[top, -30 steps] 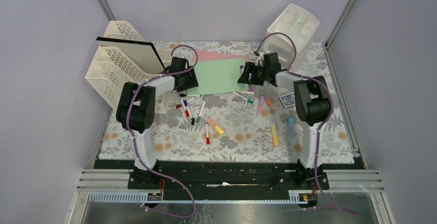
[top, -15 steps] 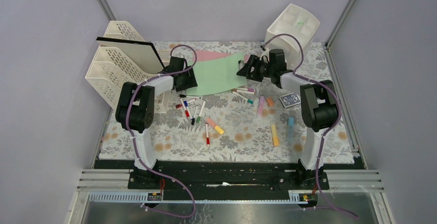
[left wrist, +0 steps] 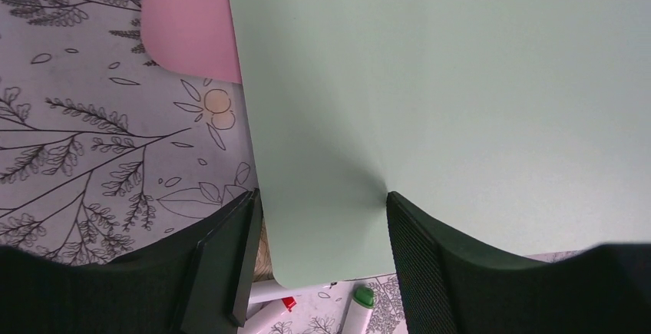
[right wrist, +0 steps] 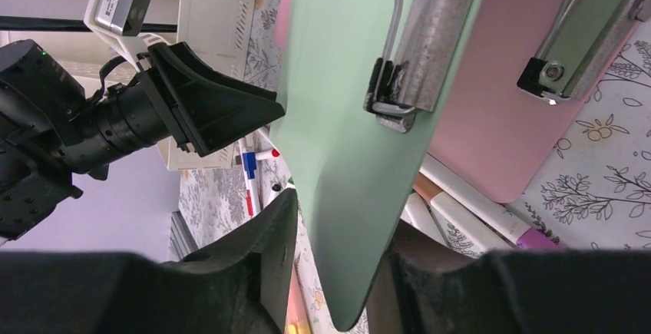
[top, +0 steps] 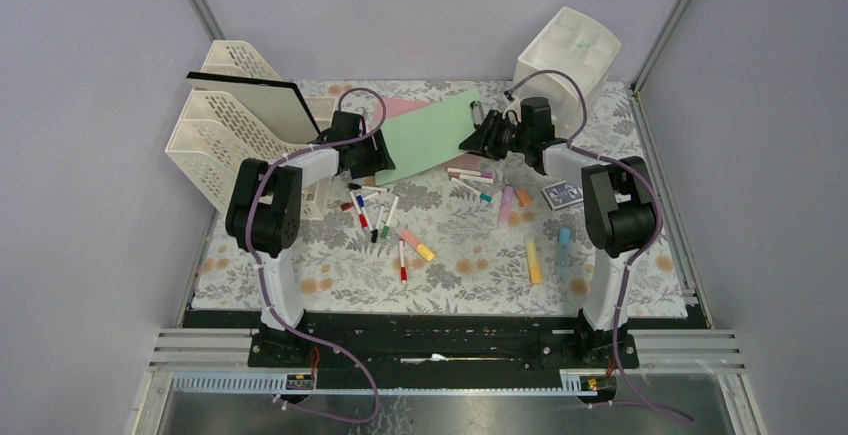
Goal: Organize the desk
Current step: Pick up the folder from the center of the board.
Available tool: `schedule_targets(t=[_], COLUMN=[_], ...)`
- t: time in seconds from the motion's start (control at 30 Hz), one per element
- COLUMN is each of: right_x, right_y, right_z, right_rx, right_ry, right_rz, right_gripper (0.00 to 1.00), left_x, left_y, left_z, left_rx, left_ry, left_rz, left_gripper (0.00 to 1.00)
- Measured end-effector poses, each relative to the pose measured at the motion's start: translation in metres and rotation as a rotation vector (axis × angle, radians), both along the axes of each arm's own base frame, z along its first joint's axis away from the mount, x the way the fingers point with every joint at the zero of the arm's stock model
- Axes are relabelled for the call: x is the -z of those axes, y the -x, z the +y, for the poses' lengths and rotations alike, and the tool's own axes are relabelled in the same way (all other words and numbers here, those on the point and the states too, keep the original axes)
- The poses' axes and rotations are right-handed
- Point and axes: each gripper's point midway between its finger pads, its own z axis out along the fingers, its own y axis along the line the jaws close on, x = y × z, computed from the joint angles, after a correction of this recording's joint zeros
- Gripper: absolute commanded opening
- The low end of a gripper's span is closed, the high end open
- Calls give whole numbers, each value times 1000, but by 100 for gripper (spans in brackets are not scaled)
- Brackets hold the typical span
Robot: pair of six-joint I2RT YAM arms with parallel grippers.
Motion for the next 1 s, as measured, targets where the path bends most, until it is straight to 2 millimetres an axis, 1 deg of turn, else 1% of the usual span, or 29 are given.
schedule_targets(t=[0.1, 0.23, 0.3, 0.6, 0.67, 0.7, 0.77, 0.83, 0.87, 0.93, 1.0], right_x=[2, 5, 6, 2, -2, -5, -13, -23, -30, -43, -57], right_y=[-1, -4, -5, -6, -6, -6, -6, -4, -3, -2, 1], right_z=[-1, -4, -4, -2, -2, -2, -2, -2, -3, -5, -9], right_rx=[11, 32, 40, 37, 21, 13, -12, -36, -48, -70, -87], right_ry=[11, 26, 32, 31, 17, 9, -13, -32, -44, -65, -85], right_rz=[2, 3, 3, -2, -6, -8, -19, -35, -43, -62, -87], right_gripper=[26, 7, 0, 0, 0, 0, 0, 0, 0, 0, 0], left_x=[-1, -1, -1, -4, -7, -9, -22, -43, -57, -94, -126], left_y=[1, 1, 1, 3, 4, 5, 7, 6, 4, -2, -4], left_z=[-3, -5, -6, -13, -14, -14, -14, -16, -17, -19, -18], left_rx=[6, 13, 15, 38, 42, 45, 57, 74, 83, 102, 115], left_ry=[16, 28, 32, 61, 68, 71, 85, 103, 113, 134, 148], left_rz=[3, 5, 6, 7, 9, 10, 0, -36, -63, -147, -224], left_gripper=[65, 65, 66, 74, 76, 80, 84, 85, 86, 86, 87])
